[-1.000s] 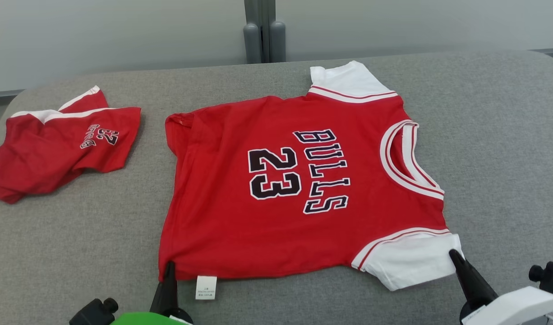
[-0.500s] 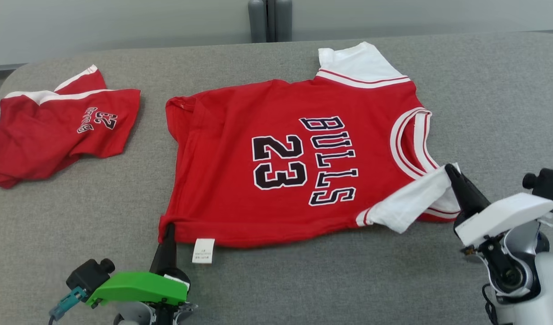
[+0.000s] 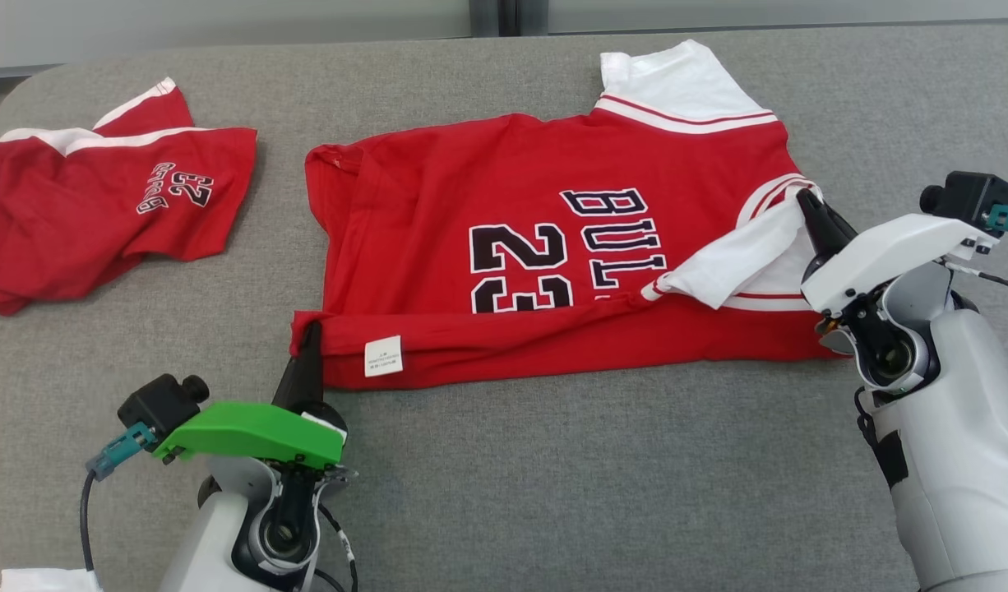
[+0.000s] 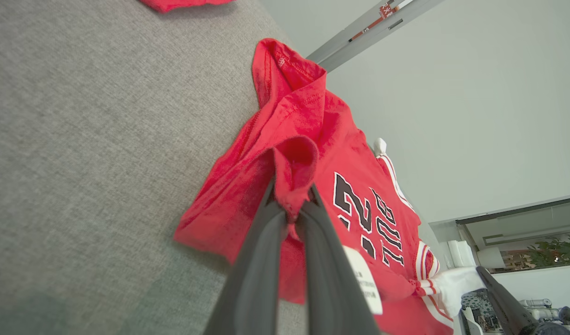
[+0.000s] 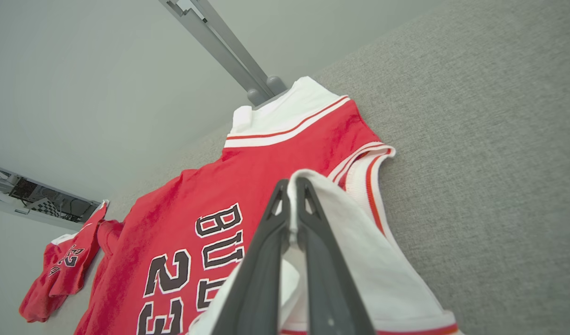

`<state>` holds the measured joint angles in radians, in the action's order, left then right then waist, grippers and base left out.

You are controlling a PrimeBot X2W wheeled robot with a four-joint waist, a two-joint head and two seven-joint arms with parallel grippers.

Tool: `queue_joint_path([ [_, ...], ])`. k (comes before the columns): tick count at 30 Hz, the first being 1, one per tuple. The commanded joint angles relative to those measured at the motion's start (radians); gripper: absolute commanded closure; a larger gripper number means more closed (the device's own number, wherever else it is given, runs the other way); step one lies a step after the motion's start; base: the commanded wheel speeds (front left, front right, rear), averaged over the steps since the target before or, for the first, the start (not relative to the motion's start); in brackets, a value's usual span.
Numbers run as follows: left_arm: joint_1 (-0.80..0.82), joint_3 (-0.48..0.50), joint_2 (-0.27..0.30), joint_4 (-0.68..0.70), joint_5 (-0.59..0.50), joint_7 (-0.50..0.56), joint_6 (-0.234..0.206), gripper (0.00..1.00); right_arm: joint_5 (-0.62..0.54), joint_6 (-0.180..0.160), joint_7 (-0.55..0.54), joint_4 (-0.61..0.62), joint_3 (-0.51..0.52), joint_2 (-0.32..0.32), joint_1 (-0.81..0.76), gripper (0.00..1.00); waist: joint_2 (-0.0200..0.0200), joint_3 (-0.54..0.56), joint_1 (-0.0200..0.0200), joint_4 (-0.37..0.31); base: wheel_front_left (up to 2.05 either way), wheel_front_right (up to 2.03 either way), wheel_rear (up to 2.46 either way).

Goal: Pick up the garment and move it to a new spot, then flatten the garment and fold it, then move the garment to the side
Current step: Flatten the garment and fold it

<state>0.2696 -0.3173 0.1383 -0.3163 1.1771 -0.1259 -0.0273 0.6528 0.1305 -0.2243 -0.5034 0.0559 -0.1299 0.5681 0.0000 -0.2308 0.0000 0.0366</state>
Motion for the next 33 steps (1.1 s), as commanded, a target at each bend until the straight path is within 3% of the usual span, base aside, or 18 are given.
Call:
queue_joint_path([
  [1,0.025,0.003,0.008,-0.016,-0.013,-0.004,-0.001,1.00,-0.005,0.000,0.021,-0.029,-0.007,-0.002,0.026,0.98,0.0000,-0.005,0.0000,0.000,0.00,0.00,0.00],
  [2,0.039,-0.001,0.012,-0.035,-0.024,-0.008,-0.003,0.72,-0.008,0.000,0.038,-0.054,-0.015,-0.004,0.044,0.29,0.0000,-0.007,0.0000,0.000,0.00,0.00,0.00],
  [3,0.048,-0.007,0.017,-0.048,-0.038,-0.009,-0.002,0.49,-0.006,0.000,0.050,-0.073,-0.023,-0.004,0.055,0.00,0.0000,-0.007,0.0000,-0.001,0.00,0.00,0.00],
  [4,0.060,-0.013,0.021,-0.063,-0.051,-0.021,0.005,0.00,-0.002,0.000,0.068,-0.094,-0.031,-0.006,0.064,0.00,0.0000,-0.006,0.0000,-0.001,0.00,0.00,0.00],
  [12,0.049,-0.027,0.027,-0.148,-0.095,-0.074,0.037,0.00,0.027,0.000,0.191,-0.142,-0.142,-0.078,0.020,0.00,0.0000,0.039,0.0000,-0.001,0.00,0.00,0.00],
  [20,-0.041,-0.070,0.048,-0.208,-0.176,-0.114,0.037,0.00,0.060,0.000,0.283,-0.120,-0.270,-0.186,-0.158,0.00,0.0000,0.087,0.0000,-0.009,0.00,0.00,0.00],
  [33,0.011,-0.122,0.035,-0.297,-0.263,-0.129,0.038,0.00,0.058,0.000,0.329,-0.224,-0.350,-0.192,-0.145,0.00,0.0000,0.058,0.0000,-0.016,0.00,0.00,0.00],
])
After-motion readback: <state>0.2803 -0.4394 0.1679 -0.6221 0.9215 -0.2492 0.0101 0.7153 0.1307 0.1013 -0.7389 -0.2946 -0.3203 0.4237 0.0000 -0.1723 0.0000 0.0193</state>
